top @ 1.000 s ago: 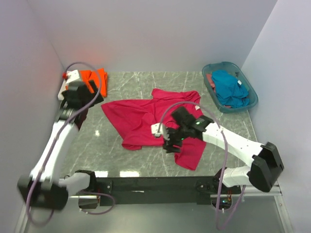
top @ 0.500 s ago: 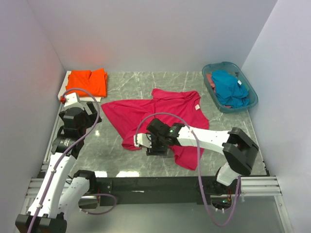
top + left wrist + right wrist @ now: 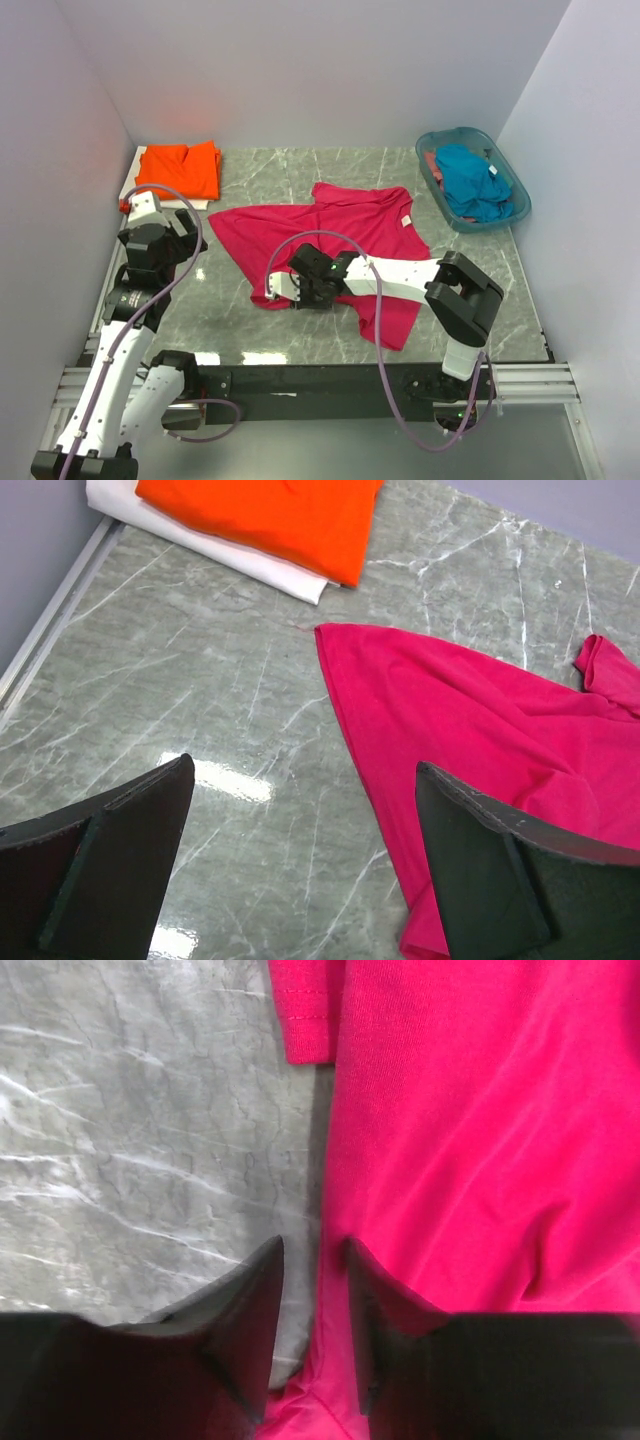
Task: Fold and stack the t-shirts
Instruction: Flatten the tshirt out
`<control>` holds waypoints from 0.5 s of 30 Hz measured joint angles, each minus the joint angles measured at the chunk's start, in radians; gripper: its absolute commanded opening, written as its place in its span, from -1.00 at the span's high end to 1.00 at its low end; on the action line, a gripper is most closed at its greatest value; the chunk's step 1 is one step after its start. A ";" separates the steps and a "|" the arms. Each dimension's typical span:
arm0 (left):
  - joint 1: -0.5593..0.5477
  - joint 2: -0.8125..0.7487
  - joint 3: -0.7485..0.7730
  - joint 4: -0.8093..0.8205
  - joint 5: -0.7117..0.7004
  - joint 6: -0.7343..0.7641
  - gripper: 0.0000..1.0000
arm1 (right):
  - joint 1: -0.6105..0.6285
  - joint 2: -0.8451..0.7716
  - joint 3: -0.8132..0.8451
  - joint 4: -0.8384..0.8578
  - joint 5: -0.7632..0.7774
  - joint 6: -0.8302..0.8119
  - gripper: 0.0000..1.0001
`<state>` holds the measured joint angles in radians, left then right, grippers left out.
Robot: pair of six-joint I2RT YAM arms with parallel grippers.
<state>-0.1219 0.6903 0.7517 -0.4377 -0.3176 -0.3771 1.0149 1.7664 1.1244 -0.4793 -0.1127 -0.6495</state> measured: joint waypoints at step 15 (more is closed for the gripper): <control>0.000 0.013 0.000 0.007 0.019 0.011 -0.94 | -0.045 -0.333 -0.162 -0.175 -0.119 -0.132 1.00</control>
<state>-0.1219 0.7036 0.7517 -0.4305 -0.2989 -0.3660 0.9703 1.4338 0.9623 -0.6548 -0.2317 -0.7811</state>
